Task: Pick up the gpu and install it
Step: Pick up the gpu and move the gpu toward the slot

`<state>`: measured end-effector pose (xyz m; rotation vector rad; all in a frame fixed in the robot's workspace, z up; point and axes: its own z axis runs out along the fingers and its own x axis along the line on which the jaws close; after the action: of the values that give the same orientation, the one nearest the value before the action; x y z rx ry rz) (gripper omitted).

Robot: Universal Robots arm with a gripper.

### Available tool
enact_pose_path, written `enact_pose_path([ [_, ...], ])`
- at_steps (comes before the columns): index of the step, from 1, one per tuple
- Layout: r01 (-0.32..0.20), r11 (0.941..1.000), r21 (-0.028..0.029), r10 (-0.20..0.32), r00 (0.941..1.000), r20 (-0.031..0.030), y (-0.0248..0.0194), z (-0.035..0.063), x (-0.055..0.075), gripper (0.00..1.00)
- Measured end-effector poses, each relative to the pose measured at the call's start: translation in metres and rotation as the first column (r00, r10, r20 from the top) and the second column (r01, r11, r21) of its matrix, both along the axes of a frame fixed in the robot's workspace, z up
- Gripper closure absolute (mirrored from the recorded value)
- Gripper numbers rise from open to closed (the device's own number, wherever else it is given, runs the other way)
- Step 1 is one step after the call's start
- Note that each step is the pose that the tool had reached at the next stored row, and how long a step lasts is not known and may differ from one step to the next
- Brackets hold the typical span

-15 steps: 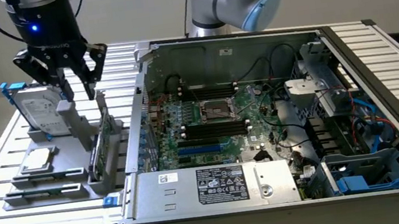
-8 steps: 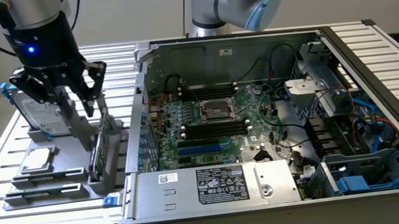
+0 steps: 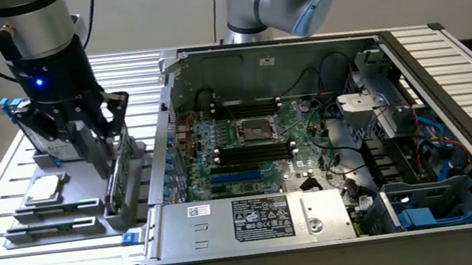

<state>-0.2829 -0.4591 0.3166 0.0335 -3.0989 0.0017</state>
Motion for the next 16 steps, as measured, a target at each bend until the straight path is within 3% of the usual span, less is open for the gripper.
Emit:
enact_pose_path([
  [7,0.003,1.0000,0.0000,-0.003,1.0000,0.0000,0.0017,-0.0127,0.005,0.56],
  [16,0.023,0.9997,0.0002,-0.023,0.9997,-0.0008,0.0159,-0.0292,0.005,0.56],
])
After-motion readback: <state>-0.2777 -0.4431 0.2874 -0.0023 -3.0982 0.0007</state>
